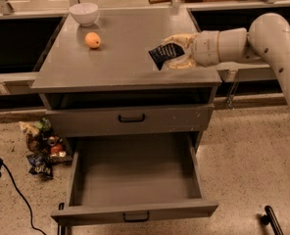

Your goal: Pick rxbar blueberry from middle drawer and place on counter

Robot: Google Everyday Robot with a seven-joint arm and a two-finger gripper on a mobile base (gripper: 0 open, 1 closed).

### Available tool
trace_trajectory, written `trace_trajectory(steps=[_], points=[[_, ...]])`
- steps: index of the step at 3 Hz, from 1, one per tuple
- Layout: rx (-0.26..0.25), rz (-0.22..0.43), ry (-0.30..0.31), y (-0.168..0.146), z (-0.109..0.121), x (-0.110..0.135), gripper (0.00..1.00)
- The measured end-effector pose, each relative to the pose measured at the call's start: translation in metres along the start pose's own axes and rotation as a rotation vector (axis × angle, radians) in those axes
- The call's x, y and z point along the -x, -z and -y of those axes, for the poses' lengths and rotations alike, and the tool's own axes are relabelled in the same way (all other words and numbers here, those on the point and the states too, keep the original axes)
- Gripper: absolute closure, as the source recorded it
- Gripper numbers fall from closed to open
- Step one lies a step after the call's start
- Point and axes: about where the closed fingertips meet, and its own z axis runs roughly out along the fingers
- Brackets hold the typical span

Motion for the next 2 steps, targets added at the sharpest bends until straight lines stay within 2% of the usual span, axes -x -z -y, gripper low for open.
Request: trace_trajectory(steps=[1,2], points=[[0.004,0.001,-0.002,0.000,-0.003,0.001,1.00],[0.015,0.001,0.056,-0.010,0.010,-0.001,1.00]])
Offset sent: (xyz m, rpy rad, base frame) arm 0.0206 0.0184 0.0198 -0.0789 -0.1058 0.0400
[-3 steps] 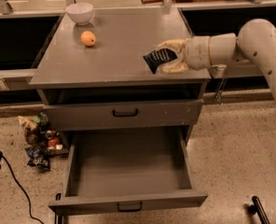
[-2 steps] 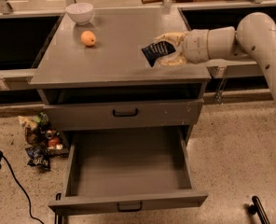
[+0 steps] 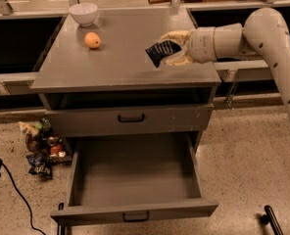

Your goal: Pick rxbar blueberry from middle drawer and place on counter

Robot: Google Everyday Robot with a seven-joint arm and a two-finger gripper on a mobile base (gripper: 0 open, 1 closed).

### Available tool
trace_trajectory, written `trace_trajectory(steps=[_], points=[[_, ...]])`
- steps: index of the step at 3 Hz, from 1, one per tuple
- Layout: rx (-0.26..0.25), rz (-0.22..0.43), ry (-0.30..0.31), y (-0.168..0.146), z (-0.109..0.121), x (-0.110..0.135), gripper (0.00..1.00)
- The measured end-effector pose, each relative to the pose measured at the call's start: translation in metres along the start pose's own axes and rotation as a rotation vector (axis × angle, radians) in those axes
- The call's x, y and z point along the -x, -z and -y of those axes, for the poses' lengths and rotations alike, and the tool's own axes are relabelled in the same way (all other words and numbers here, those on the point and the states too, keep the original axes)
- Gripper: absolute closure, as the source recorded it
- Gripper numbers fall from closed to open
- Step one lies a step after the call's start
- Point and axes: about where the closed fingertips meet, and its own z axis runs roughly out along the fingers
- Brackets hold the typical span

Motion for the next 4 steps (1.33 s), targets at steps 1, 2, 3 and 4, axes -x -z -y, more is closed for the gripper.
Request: trace_trajectory(steps=[1,2,3,4], points=[[0.016,0.004,0.080,-0.016,0.018,-0.010,1.00],[0.030,0.018,0.117,-0.035,0.033,-0.026,1.00],[0.041,0.014,0.124,-0.047,0.042,-0.041,1.00],[0.044,0.020,0.109,-0.058,0.044,-0.052,1.00]])
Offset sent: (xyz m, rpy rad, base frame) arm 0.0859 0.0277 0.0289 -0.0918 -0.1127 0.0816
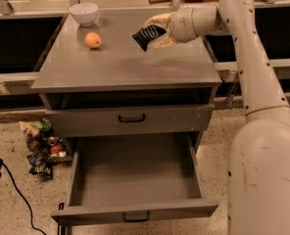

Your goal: Pick rxbar blueberry from middle drawer and place on counter

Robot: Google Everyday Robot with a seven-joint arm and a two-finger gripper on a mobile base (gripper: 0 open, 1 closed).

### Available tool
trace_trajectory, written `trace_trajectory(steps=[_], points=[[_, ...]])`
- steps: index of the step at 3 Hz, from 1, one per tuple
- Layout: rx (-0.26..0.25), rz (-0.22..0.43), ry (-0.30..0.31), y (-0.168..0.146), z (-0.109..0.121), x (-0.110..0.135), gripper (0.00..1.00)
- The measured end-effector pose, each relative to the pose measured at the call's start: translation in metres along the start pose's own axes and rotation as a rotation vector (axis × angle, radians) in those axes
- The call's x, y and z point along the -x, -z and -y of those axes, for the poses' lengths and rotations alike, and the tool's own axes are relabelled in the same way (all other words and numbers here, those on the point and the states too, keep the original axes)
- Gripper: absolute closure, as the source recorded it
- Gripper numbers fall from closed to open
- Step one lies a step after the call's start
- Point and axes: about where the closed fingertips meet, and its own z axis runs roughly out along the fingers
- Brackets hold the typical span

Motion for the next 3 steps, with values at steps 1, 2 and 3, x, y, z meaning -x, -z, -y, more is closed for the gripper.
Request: trace_trajectory(steps=[1,2,3], points=[[0.001,0.011,-0.018,-0.0084,-0.0005,-0.0065,0.81],[0.001,0.023,-0.036,-0.0151,-0.0023,-0.0094,0.58],[0.003,0.027,-0.052,-0.0173,-0.0040,-0.0120,0.34]])
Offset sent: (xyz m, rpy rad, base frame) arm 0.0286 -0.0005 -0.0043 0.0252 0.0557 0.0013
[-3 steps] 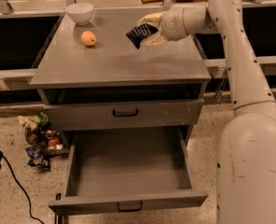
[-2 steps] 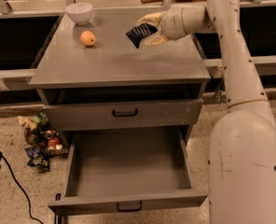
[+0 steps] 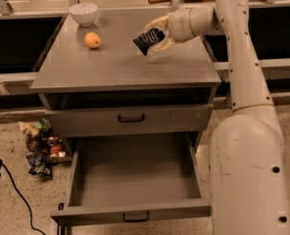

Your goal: Pick rxbar blueberry from middle drawer and place on counter

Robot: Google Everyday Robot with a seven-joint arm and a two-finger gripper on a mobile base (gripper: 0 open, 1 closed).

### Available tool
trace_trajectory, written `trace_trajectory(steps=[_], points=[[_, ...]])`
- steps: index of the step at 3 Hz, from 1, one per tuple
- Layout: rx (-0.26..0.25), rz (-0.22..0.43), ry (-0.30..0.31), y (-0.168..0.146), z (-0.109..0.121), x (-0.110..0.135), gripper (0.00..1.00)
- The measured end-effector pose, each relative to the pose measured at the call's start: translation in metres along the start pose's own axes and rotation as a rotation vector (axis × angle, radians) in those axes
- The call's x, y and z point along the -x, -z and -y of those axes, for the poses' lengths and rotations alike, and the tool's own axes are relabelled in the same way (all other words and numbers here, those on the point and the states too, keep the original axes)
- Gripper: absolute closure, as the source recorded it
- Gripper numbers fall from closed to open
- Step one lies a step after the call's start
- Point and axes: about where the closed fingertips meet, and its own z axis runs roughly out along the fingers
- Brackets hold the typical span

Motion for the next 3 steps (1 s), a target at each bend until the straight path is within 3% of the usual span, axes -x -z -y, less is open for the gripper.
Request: trace_trajectory(steps=[1,2,3], points=[[-0.005,0.000,-0.019,0.002,-0.002,-0.003,0.11],[-0.029,-0.021,-0.055,0.013,-0.007,-0.011,0.00],[-0.104,-0.042,-0.107,0.034,-0.015,-0.020,0.00]])
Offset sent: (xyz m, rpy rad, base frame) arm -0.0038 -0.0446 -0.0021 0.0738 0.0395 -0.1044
